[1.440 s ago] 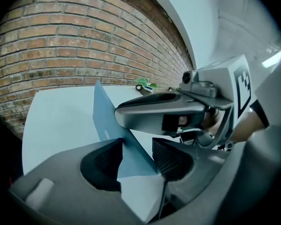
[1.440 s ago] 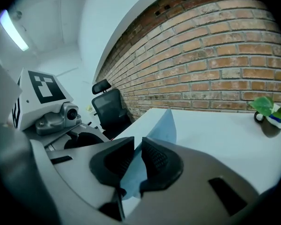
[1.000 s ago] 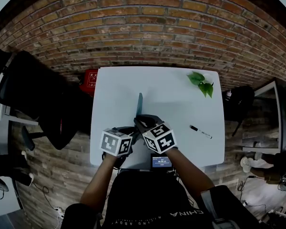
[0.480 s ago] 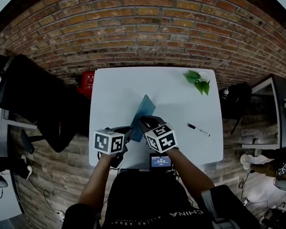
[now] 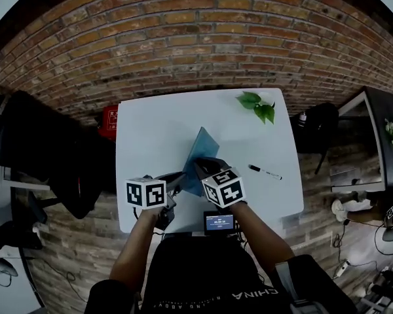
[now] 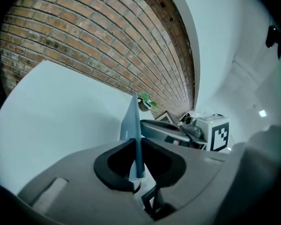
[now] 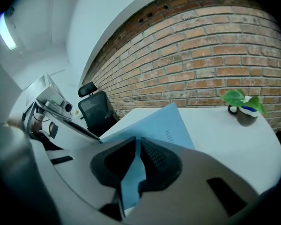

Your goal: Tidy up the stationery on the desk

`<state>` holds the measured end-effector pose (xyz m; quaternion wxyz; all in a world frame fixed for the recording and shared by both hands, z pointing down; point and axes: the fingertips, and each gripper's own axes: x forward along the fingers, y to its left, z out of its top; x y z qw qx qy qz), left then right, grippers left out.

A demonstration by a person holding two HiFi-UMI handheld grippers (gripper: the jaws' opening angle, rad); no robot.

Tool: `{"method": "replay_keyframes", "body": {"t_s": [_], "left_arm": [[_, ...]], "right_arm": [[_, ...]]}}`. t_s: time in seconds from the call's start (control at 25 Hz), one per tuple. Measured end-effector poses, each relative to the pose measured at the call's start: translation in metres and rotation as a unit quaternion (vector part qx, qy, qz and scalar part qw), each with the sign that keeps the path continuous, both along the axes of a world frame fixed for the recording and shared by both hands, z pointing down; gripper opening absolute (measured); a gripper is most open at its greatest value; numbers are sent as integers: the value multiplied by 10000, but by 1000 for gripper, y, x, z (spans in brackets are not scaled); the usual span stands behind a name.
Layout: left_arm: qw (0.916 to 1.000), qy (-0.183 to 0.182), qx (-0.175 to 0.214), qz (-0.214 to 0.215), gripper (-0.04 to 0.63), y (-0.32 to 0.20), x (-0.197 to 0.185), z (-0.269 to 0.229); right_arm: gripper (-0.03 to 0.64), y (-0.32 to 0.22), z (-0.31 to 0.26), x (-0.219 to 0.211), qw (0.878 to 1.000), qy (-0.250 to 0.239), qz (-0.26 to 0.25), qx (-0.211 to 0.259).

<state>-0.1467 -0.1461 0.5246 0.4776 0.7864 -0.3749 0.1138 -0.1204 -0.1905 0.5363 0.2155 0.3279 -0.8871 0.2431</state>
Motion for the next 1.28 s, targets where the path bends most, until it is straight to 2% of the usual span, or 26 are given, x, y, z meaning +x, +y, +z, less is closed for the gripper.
{"method": "replay_keyframes", "body": {"t_s": [0.12,0.28,0.48,0.68,0.76,0.88,1.12,1.28], "left_arm": [[9993,367,-23,-83,54,-7,14,-2],[9939,1007,-62,-455,54,-21,25,-4],[9775,1737,-240,-1170,55,-33,13,13],[9645,1961,-508,-1696,55,-26,-9,41],[9634,1923,-571,-1777,55,-22,-15,50],[9690,1657,-591,-1732,54,-17,-19,62],[9817,910,-665,-1533,52,-14,-28,85],[9854,533,-838,-1384,54,-9,-28,102]], "right_arm": [[43,-6,-1,19,9999,25,167,39],[43,-14,-2,40,9994,73,337,57],[41,-17,0,51,9990,110,431,31],[40,-16,6,51,9989,169,424,-49],[40,-15,9,49,9990,186,408,-77],[40,-14,13,47,9989,219,394,-104],[40,-14,20,52,9984,319,445,-169],[40,-13,24,60,9977,361,523,-226]]}}
